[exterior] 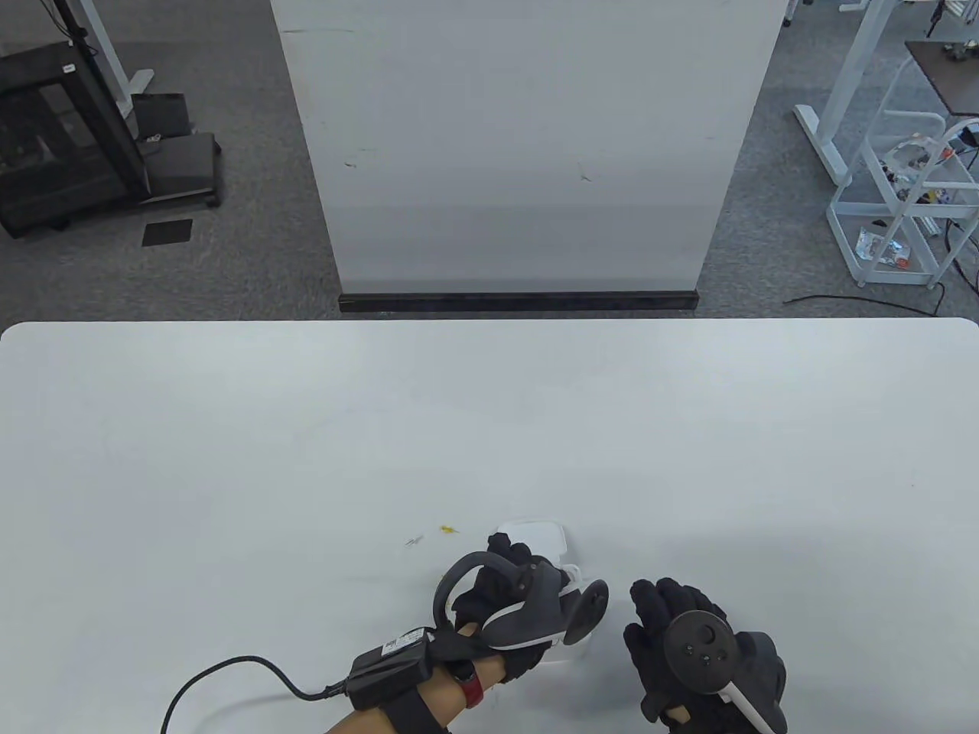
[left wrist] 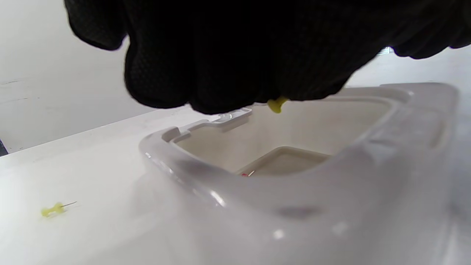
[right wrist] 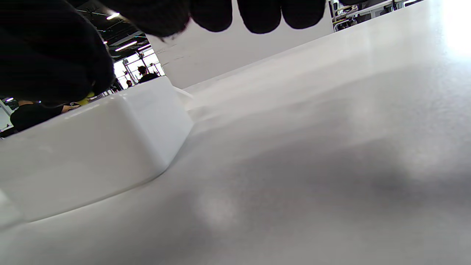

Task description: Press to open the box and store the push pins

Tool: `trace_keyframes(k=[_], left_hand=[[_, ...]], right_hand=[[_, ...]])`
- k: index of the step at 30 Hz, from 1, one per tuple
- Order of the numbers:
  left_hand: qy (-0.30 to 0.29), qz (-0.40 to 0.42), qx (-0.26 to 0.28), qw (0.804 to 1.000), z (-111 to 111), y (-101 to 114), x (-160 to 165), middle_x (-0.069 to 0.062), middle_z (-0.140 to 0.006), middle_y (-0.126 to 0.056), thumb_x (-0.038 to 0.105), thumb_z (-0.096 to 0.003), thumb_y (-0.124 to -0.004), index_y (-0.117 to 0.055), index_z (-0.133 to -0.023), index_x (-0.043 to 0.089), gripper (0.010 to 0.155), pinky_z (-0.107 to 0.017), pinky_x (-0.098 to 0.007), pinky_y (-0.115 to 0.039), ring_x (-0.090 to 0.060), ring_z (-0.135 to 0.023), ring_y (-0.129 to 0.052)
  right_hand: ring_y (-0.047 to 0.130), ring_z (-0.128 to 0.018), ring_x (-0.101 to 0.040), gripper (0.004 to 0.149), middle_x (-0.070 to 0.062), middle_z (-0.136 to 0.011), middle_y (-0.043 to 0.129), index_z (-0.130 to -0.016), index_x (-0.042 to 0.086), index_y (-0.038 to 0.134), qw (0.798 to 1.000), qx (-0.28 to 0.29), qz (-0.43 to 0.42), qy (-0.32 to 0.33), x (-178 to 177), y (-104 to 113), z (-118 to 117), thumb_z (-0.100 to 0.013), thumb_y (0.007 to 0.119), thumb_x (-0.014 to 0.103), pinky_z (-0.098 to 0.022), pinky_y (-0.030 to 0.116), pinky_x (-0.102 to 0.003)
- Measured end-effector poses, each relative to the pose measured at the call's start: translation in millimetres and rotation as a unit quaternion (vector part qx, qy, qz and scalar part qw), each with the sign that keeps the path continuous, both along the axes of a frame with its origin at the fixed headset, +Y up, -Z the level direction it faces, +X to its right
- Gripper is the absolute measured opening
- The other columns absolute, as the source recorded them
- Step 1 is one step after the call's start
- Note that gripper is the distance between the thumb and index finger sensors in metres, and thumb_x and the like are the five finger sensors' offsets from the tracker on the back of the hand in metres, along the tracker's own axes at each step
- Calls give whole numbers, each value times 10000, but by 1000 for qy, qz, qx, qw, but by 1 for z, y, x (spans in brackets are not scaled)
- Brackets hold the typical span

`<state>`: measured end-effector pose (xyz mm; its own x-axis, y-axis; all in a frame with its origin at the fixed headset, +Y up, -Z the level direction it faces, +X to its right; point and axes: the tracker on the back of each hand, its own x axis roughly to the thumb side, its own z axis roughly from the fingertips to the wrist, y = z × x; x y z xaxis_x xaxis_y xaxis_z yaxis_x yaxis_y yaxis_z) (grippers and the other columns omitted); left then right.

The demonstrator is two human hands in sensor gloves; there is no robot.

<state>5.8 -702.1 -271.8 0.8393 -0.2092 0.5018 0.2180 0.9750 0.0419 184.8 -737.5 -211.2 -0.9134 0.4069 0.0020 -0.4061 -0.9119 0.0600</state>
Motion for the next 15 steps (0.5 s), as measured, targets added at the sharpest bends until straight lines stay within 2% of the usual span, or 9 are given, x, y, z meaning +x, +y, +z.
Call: trace_keyframes(k=[7,15], left_hand=[[2,29,16,999,-1,3,-8,-20,-709,-983,387,-424,-880,-880,-783,238,388,-723,-584,-603,-324,-723,-916],[85,87,-2,993,-30,21,-57,-29,-775,-942,403,-447,-824,-828,-843,253,423,-738,-588,-572,-342,-768,-873]], right_hand=[[500,-1016,-399,592,-43,-1101,505,-1033,292,493,1000,2,-3,-1,1,0,0,-511,710,468,-755,461,-612],[501,-1016,-399,592,-41,-1101,505,-1033,292,494,1000,2,-1,-1,1,0,1,-511,709,470,-752,464,-615]])
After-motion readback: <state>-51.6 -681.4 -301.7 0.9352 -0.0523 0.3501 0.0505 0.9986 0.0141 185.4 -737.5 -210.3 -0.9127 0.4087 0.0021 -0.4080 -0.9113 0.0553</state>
